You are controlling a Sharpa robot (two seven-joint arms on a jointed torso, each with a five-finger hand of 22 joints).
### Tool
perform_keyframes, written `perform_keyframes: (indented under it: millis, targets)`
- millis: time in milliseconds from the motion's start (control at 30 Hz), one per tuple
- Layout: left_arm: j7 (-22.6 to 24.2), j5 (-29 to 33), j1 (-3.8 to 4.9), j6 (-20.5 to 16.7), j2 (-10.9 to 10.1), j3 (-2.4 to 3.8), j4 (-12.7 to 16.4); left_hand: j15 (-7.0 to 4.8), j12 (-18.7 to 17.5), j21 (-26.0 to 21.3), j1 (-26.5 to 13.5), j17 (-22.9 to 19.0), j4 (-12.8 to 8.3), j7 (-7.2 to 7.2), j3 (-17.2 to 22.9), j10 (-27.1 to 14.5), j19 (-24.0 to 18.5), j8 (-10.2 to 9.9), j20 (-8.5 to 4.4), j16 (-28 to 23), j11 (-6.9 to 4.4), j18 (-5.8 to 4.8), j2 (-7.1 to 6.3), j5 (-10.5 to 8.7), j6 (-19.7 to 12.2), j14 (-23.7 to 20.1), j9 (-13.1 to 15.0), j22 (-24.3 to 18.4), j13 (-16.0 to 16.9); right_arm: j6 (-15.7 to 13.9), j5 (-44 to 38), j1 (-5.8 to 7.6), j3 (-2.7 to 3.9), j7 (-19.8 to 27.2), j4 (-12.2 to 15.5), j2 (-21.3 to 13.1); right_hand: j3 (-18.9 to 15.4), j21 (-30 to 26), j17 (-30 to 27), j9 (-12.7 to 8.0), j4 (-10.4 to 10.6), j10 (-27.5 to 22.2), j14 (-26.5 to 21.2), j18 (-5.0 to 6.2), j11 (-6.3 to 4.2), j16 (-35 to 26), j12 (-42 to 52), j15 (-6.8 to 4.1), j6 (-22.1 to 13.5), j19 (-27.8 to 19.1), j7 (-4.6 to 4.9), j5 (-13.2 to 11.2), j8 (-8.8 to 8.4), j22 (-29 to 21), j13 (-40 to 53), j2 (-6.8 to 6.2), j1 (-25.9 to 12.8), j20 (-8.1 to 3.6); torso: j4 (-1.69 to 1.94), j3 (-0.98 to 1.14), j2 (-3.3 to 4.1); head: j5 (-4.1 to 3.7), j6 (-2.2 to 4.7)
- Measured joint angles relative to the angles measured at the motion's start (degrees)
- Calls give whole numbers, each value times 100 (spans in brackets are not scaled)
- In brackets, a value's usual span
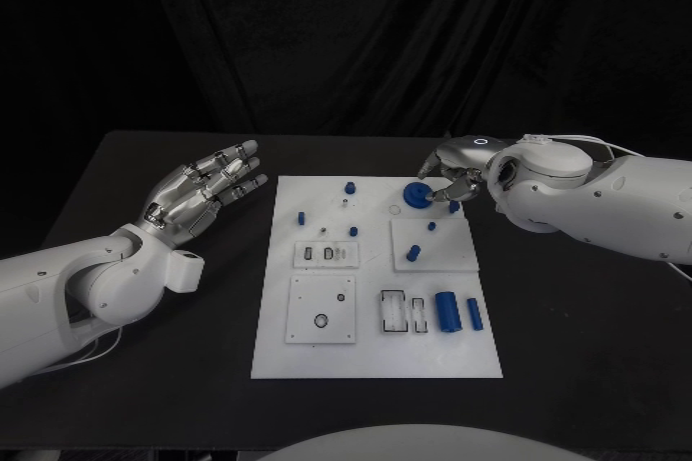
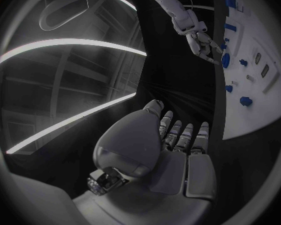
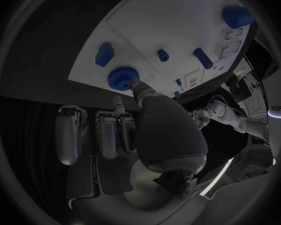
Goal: Assemble the parts on the task board
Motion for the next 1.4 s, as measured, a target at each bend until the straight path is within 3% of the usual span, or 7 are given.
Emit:
perform_keyframes:
  millis: [167,833,1100,1233,1267,1300,1400]
  targets:
    - [0,0,-4,10,0,0,-14,0,0,0,-18,0,-29,-236,108,19,0,0,0,0,100,-56,-19,0,-194,0,-21,0,0,2,3,-21,2,-24,-94,66,-2,-104,0,-15,-30,-2,7,0,-57,0,0,-49,45,-61,-79,-14,0,0,0,20,21,-61,4,-4,-3,8,24]
    - [0,-1,-11,49,31,0,-49,15,-1,0,-27,0,-29,-257,107,19,0,0,0,0,100,-92,-27,0,-216,-15,-21,0,-1,-12,8,-175,14,-24,-319,294,-125,-104,-1,-9,-9,9,7,2,-45,0,0,-48,302,-40,47,-611,72,-1,-1,-20,-20,-39,-5,-1,-5,37,-9]
    - [0,-1,-16,68,32,0,-65,15,-1,0,-27,0,-29,-256,107,19,0,0,0,0,100,-92,-27,0,-216,-15,-21,0,-1,-93,12,-184,35,-1,-374,339,15,-104,-2,149,-204,-4,7,2,-13,0,0,-48,893,-40,103,112,438,-2,-1,57,152,-39,-4,4,-3,32,-27]
    - [0,-1,-19,78,32,0,-67,15,-2,0,-27,0,-28,-256,107,19,0,0,0,0,100,-92,-27,0,-216,-15,-20,0,-1,-145,21,-186,38,15,-373,335,110,-126,-2,137,-413,-4,7,2,-13,0,0,-48,987,-40,195,376,447,-2,-1,84,357,-39,-4,5,-3,48,-31]
    - [0,-1,-19,80,32,0,-68,15,-3,0,-27,0,-28,-256,107,19,0,0,0,0,100,-91,-27,0,-216,-15,-20,0,-1,-160,23,-186,38,17,-365,331,137,-126,-2,50,-488,-4,7,2,-13,0,0,-48,987,-40,195,462,447,-2,-1,93,428,-40,-4,5,-2,52,-31]
    - [0,-1,-20,81,31,0,-68,15,-4,0,-27,0,-29,-256,108,19,0,0,0,0,100,-92,-27,0,-216,-14,-20,0,-1,-166,23,-187,37,18,-357,326,174,-126,-2,-885,-555,-4,8,2,-13,0,0,-48,988,-40,196,549,447,-2,-1,154,503,-39,-4,5,-2,53,-31]
    - [0,-1,-22,84,27,0,-69,13,-4,0,-26,0,-44,-256,123,19,0,0,0,0,100,-91,-27,0,-215,-13,-20,0,-1,-197,23,-196,32,22,-298,295,173,-126,-2,-974,-601,-4,7,2,-13,0,0,-48,1001,-20,208,597,447,-2,-1,175,606,-19,-7,5,-2,60,-26]
